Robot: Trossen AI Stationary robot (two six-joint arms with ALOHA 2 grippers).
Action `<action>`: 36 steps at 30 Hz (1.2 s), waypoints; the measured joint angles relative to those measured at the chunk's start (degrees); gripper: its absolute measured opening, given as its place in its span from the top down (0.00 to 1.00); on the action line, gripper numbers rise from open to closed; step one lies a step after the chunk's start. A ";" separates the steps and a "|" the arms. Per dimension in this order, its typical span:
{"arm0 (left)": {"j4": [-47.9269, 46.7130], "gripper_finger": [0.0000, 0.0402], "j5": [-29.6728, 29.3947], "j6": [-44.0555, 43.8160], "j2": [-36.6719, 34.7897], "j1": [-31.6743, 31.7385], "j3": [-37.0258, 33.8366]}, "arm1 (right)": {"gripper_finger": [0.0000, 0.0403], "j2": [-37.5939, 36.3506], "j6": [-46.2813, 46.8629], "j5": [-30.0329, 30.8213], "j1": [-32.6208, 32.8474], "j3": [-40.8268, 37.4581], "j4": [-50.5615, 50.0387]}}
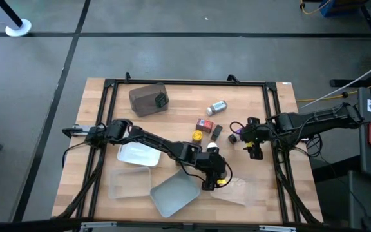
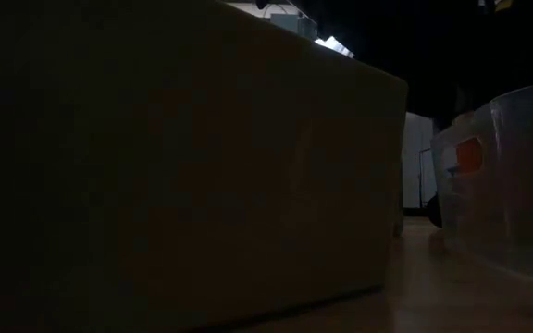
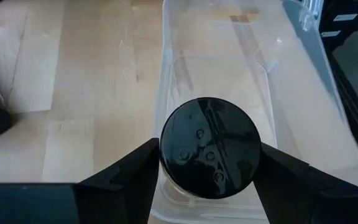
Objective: Sort spices by type
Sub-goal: Put the bottom black seasoning bottle into the right transparent bin, then put the black seasoning bottle into the right transparent bin
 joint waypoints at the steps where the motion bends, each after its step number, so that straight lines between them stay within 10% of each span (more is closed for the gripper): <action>1: 0.08 0.44 -0.25 0.00 0.00 -0.09 -0.01 | 0.27 0.00 0.00 0.00 0.00 0.00 0.00; 36: -7.11 0.32 -2.58 4.47 -11.18 1.23 0.76 | 0.27 10.51 -18.32 6.54 -2.22 0.09 -0.09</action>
